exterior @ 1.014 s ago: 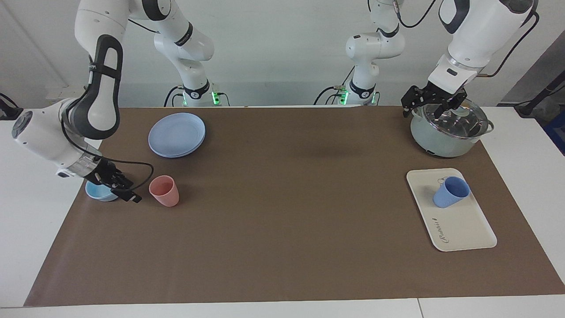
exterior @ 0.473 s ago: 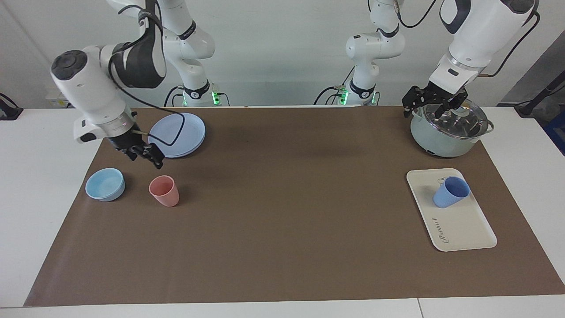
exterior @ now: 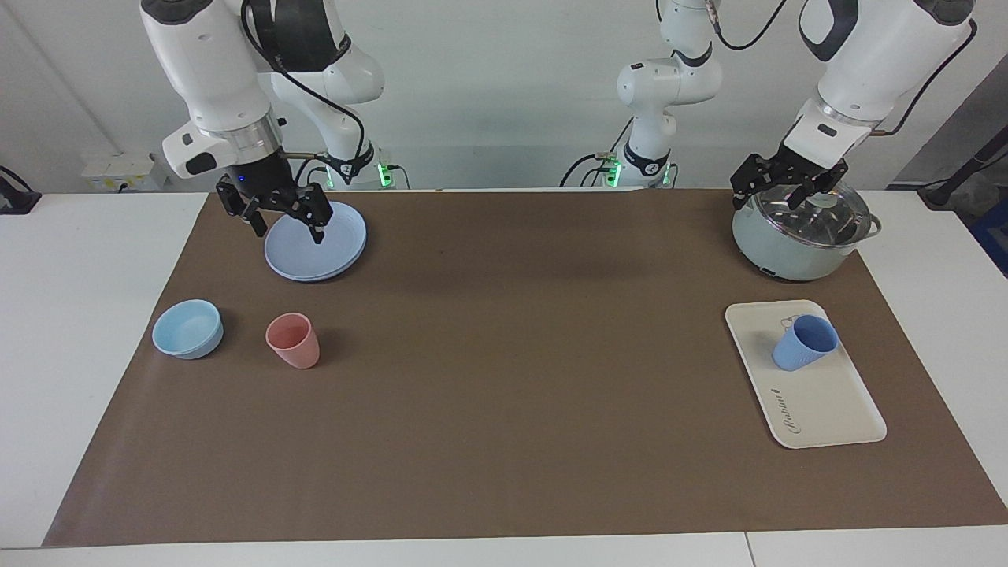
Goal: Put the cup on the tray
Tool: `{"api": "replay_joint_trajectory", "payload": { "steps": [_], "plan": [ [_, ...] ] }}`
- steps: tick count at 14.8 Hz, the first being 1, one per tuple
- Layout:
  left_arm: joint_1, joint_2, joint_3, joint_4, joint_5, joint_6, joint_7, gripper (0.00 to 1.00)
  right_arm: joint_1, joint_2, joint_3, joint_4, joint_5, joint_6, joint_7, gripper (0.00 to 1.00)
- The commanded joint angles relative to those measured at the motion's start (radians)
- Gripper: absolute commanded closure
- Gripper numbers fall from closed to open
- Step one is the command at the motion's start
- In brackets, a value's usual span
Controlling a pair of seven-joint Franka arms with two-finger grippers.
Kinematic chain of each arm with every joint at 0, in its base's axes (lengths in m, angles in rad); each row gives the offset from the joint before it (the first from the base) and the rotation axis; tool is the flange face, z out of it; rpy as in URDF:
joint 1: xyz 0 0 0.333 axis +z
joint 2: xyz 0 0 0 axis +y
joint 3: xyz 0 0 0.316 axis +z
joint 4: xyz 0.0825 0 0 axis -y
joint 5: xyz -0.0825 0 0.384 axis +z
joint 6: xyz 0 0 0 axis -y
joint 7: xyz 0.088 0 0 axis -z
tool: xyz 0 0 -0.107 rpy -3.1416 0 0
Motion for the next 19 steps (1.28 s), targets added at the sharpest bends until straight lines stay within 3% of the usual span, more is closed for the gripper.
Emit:
{"api": "replay_joint_trajectory", "payload": {
  "steps": [1,7,15,19],
  "plan": [
    [0.002,-0.023,-0.003,-0.019,0.017,-0.007,0.001,0.00,-0.009,0.062,0.004,0.119,-0.050,-0.068,-0.029,0.00],
    [0.003,-0.023,-0.003,-0.019,0.017,-0.007,0.001,0.00,-0.015,0.051,0.009,0.109,-0.019,-0.148,-0.063,0.00],
    [0.003,-0.023,-0.003,-0.019,0.017,-0.007,0.001,0.00,-0.023,0.030,0.007,0.073,0.021,-0.147,-0.214,0.00],
    [0.002,-0.023,-0.003,-0.019,0.017,-0.007,0.001,0.00,-0.020,0.025,0.005,0.075,0.022,-0.147,-0.181,0.00]
  ]
}}
